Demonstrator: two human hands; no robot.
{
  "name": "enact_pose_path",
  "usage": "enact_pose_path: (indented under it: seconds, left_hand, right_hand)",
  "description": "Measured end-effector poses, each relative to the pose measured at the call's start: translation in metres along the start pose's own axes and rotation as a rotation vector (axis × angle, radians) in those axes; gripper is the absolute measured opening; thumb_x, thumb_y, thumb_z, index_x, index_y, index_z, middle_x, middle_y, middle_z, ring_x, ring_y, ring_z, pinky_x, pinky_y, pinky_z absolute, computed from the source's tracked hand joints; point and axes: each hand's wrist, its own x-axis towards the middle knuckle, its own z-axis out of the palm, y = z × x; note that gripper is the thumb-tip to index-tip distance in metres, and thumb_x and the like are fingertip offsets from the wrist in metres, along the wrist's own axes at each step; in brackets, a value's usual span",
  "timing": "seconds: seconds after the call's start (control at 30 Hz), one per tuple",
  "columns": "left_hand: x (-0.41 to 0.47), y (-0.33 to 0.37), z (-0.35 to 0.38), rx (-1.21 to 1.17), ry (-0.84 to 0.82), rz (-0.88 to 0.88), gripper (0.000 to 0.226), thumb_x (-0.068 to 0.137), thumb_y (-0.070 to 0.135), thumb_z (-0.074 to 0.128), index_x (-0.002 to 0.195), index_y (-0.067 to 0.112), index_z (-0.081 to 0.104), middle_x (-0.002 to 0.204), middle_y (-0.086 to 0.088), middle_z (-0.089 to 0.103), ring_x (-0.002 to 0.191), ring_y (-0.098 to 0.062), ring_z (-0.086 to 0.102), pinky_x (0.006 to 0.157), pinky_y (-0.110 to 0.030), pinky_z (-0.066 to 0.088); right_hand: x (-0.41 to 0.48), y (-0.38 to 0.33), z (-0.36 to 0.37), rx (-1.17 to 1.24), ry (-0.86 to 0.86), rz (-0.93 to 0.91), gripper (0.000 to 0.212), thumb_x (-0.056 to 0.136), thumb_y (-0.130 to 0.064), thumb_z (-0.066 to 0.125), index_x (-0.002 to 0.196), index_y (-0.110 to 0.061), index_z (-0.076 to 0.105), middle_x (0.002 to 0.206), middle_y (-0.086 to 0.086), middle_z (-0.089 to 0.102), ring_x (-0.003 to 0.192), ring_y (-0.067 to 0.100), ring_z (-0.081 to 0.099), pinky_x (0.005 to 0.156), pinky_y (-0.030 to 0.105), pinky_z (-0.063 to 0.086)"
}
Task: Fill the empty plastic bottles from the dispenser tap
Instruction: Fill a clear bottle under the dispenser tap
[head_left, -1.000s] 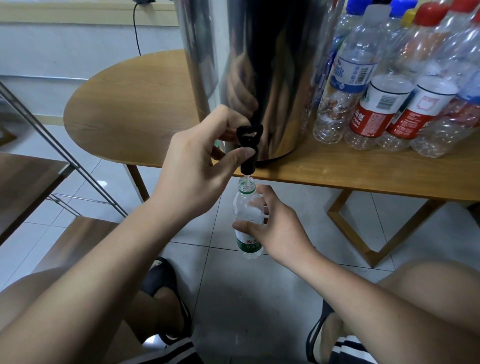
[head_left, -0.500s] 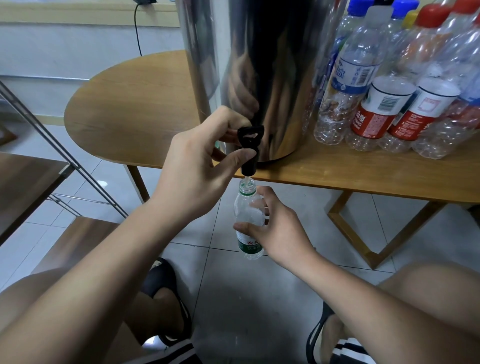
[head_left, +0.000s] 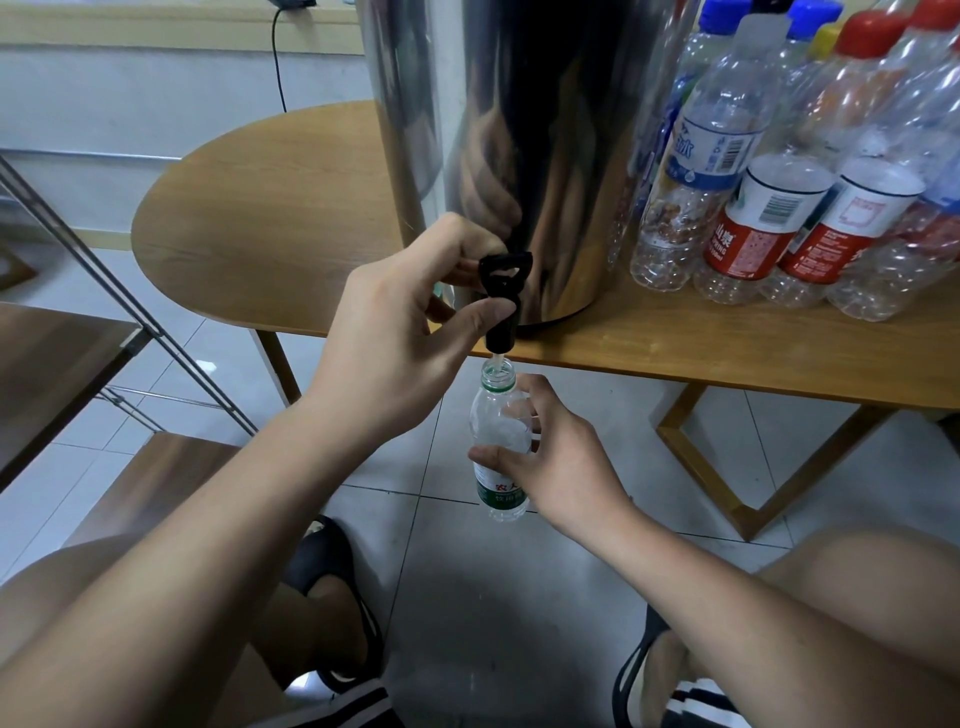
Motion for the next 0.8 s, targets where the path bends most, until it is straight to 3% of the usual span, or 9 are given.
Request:
enact_pose_path:
  seconds: [0.1,0.3,0.5,0.63,0.8]
  left_hand:
    - [0.0005,-0.0001,0.0001,-0.002,-0.003,0.002,0.020,0.098,0.009,0.080,0.111,0.013,0.066,0.103,0.012,0.071,0.103,-0.011,0.072,0.074,-0.029,0.058]
    - [0.0009,0.0008,0.0007,0.001,0.009,0.018,0.026,0.098,0.009,0.081,0.109,0.024,0.063,0.103,0.019,0.069,0.100,-0.005,0.070,0.076,-0.019,0.052]
    - [0.0004,-0.0020,0.0008,0.014,0.014,0.032,0.020,0.097,0.009,0.081,0.110,0.015,0.068,0.101,0.020,0.067,0.098,-0.001,0.068,0.077,-0.029,0.055]
    - [-0.0001,-0.0039,0.0000,0.029,0.008,0.036,0.020,0.097,0.011,0.082,0.111,0.015,0.068,0.101,0.022,0.067,0.098,-0.001,0.068,0.078,-0.040,0.055]
    - [-0.0003,-0.0052,0.0004,0.025,0.004,0.028,0.020,0.097,0.013,0.082,0.112,0.016,0.069,0.100,0.011,0.071,0.098,-0.012,0.070,0.078,-0.043,0.054]
  right_hand:
    - [-0.0003,-0.0008,-0.0008,0.003,-0.002,-0.003,0.072,0.082,-0.042,0.092,0.138,-0.048,0.047,0.127,-0.015,0.068,0.115,0.007,0.065,0.099,0.030,0.056]
    - [-0.0005,-0.0011,-0.0015,0.006,0.002,-0.008,0.070,0.082,-0.042,0.091,0.135,-0.052,0.046,0.124,-0.017,0.068,0.113,0.007,0.065,0.098,0.031,0.057]
    - [-0.0007,-0.0023,-0.0018,0.000,-0.004,-0.012,0.071,0.082,-0.041,0.091,0.135,-0.052,0.046,0.123,-0.019,0.067,0.114,0.008,0.065,0.098,0.032,0.058]
    - [-0.0007,-0.0026,-0.0017,-0.003,0.003,-0.015,0.070,0.082,-0.041,0.091,0.132,-0.057,0.044,0.117,-0.026,0.064,0.111,0.005,0.064,0.094,0.025,0.055]
    - [0.0002,-0.0004,-0.0007,-0.003,0.010,-0.012,0.071,0.082,-0.043,0.092,0.136,-0.052,0.046,0.124,-0.019,0.068,0.115,0.007,0.065,0.100,0.034,0.057]
